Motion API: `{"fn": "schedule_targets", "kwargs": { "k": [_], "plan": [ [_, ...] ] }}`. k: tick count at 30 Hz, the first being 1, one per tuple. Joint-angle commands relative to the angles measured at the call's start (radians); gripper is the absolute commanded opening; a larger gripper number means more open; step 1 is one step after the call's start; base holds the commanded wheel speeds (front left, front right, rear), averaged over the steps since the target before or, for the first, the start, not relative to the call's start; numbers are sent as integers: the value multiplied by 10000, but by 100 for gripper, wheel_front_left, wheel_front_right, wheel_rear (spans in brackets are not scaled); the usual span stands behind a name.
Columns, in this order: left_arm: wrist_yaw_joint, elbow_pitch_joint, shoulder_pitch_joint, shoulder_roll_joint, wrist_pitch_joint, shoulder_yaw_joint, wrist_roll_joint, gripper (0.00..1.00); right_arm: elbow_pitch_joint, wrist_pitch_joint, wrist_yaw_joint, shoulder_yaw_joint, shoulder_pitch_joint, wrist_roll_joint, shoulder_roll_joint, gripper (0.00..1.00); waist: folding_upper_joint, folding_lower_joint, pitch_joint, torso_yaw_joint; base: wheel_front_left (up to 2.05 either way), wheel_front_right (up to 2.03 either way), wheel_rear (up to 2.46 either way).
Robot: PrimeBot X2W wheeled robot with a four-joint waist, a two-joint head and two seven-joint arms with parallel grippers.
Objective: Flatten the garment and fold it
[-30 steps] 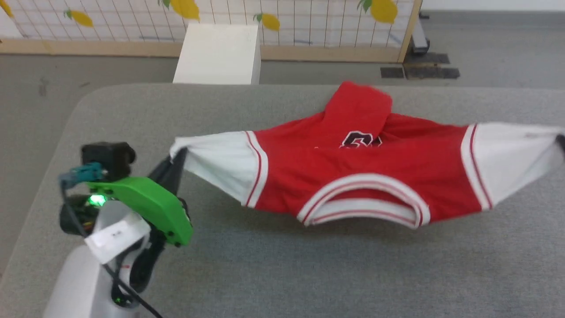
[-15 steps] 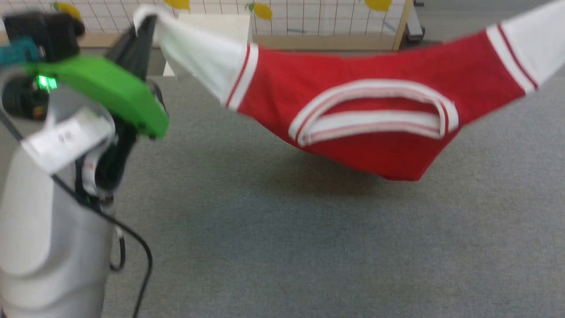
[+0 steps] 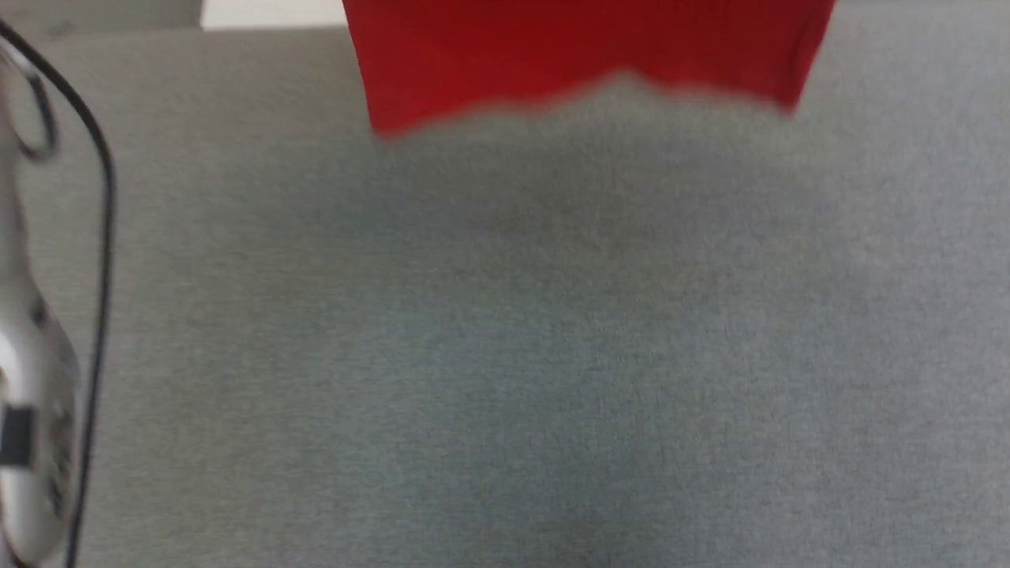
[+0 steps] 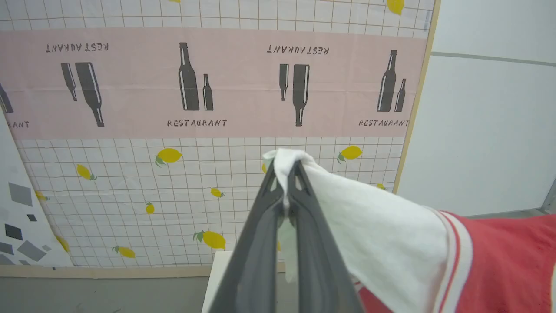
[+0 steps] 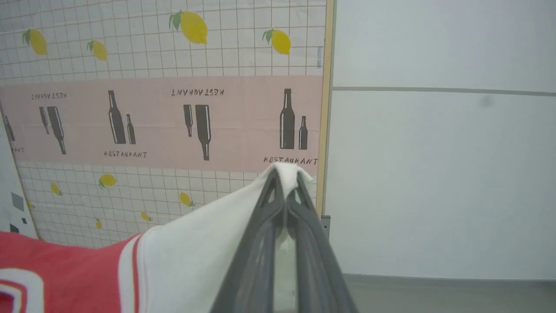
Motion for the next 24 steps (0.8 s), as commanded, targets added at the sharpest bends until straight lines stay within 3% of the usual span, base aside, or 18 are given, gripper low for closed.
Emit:
{"fn": "schedule_targets", "kwargs": {
  "k": [1, 6, 13, 19, 24],
  "plan": [
    [69, 334, -570, 17, -382, 33, 137, 0, 419, -474, -15, -27, -563, -218, 106, 0, 33, -1, 1128, -514, 0, 0, 0],
    [103, 1553, -1979, -257, -1730, 8, 340, 0, 2130, -1811, -15, -105, -2136, -706, 444, 0, 33, -1, 1639, -504, 0, 0, 0],
    [-63, 2832, -2719, -589, -2897, -66, 304, 0, 3848, -2830, -15, 92, -3177, -914, 763, 0, 33, -1, 2141, -375, 0, 0, 0],
    [-342, 3801, -2374, -683, -3282, -188, 180, 0, 4692, -3074, -15, 911, -2865, -650, 945, 0, 33, -1, 2325, -196, 0, 0, 0],
    [-632, 4547, -1193, -757, -3560, -435, 102, 0, 5085, -2833, -15, 1948, -1761, -245, 859, 0, 33, -1, 2006, 26, 0, 0, 0]
  ]
}}
